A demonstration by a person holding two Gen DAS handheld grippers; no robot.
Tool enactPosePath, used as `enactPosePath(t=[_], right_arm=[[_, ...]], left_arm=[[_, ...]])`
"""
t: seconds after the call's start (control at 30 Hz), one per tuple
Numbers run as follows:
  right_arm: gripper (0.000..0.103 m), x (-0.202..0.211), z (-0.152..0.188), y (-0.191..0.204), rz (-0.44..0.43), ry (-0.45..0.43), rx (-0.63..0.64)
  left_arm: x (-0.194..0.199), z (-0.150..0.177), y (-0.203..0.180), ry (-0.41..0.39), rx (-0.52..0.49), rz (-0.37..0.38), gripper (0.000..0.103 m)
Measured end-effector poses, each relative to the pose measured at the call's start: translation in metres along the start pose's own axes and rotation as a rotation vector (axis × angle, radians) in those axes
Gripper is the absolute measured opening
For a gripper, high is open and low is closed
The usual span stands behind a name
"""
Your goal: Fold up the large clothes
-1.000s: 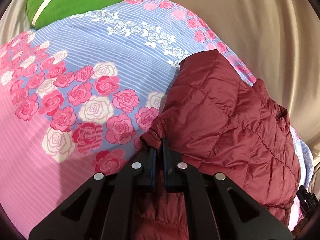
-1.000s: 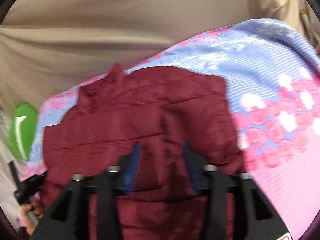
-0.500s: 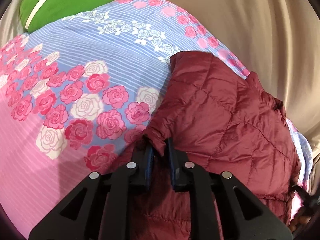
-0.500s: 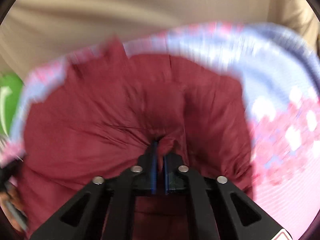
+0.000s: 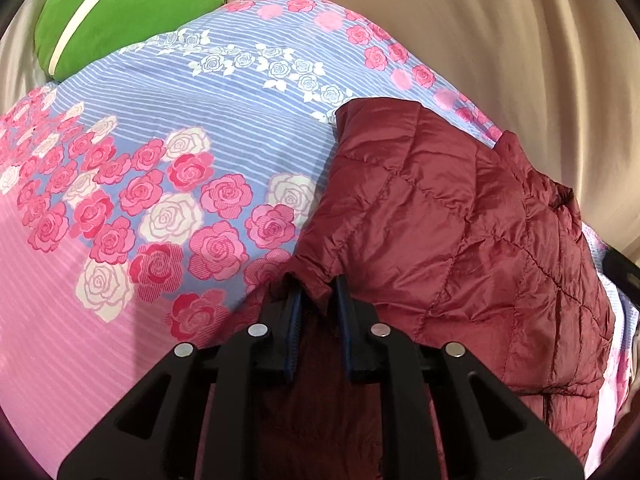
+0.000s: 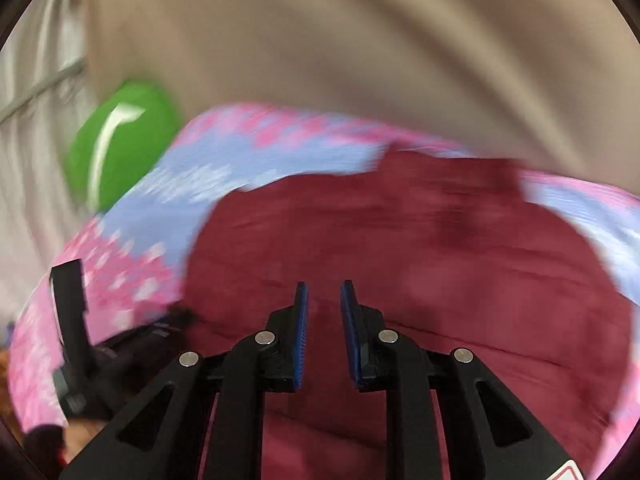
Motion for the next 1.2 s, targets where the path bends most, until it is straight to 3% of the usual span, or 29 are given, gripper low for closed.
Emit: enactPosePath(t=[0.13, 0.23, 0.33, 0.47, 0.6, 0.73, 0.87, 1.0, 1.03, 1.13, 1.2], right_arm=[[0.019, -0.081, -0.014, 0.025, -0.083, 0.129, 0.028], [0.018, -0.123, -0.019, 0.036, -0.045, 0.182, 0.048], [0.012, -0.155, -0.031, 0.033, -0.018, 0.186, 0.043], [0.009, -0.162, -0.044, 0.028, -0.009, 0.171, -0.007], [0.014, -0.12, -0.035, 0.029, -0.039, 0.117, 0.011], [0.016, -0.057, 0.004, -0.004, -0.011, 0.084, 0.01], [0.026, 0.006, 0.054, -0.055, 0.119, 0.067, -0.002], [0.027, 0.074, 0.101, -0.115, 0.223, 0.058, -0.1], [0.027, 0.096, 0.111, -0.131, 0.285, 0.047, -0.137], [0.037, 0.15, 0.129, -0.164, 0.362, -0.025, -0.265], [0.054, 0.171, 0.132, -0.175, 0.353, -0.074, -0.311]], left_arm=[[0.0, 0.0, -0.001, 0.0, -0.004, -0.003, 0.015], [0.0, 0.0, -0.003, -0.002, -0.019, -0.017, 0.016], [0.0, 0.0, -0.005, -0.004, -0.033, -0.018, 0.02], [0.0, 0.0, -0.007, -0.005, -0.046, -0.021, 0.022], [-0.001, 0.0, -0.004, -0.002, -0.032, -0.001, 0.022], [-0.001, 0.0, -0.004, -0.002, -0.034, -0.001, 0.022], [-0.002, -0.001, -0.004, -0.001, -0.03, 0.005, 0.023], [-0.001, -0.001, -0.001, 0.001, -0.018, 0.032, 0.026], [-0.001, -0.001, 0.0, 0.002, -0.006, 0.046, 0.027], [0.0, -0.002, 0.008, 0.024, 0.036, 0.097, 0.028], [0.003, -0.005, 0.011, 0.057, 0.062, 0.123, 0.038]])
Point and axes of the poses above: each gripper's, at about its wrist camera, not at the fingertips, and x roughly against the way its jaws point, y to its left, z to its underside, the point moved 4 cm from there along -x, roughly the way its jaws point, and after that the axes turned 11 degrees about -z, right-handed, at the moved point
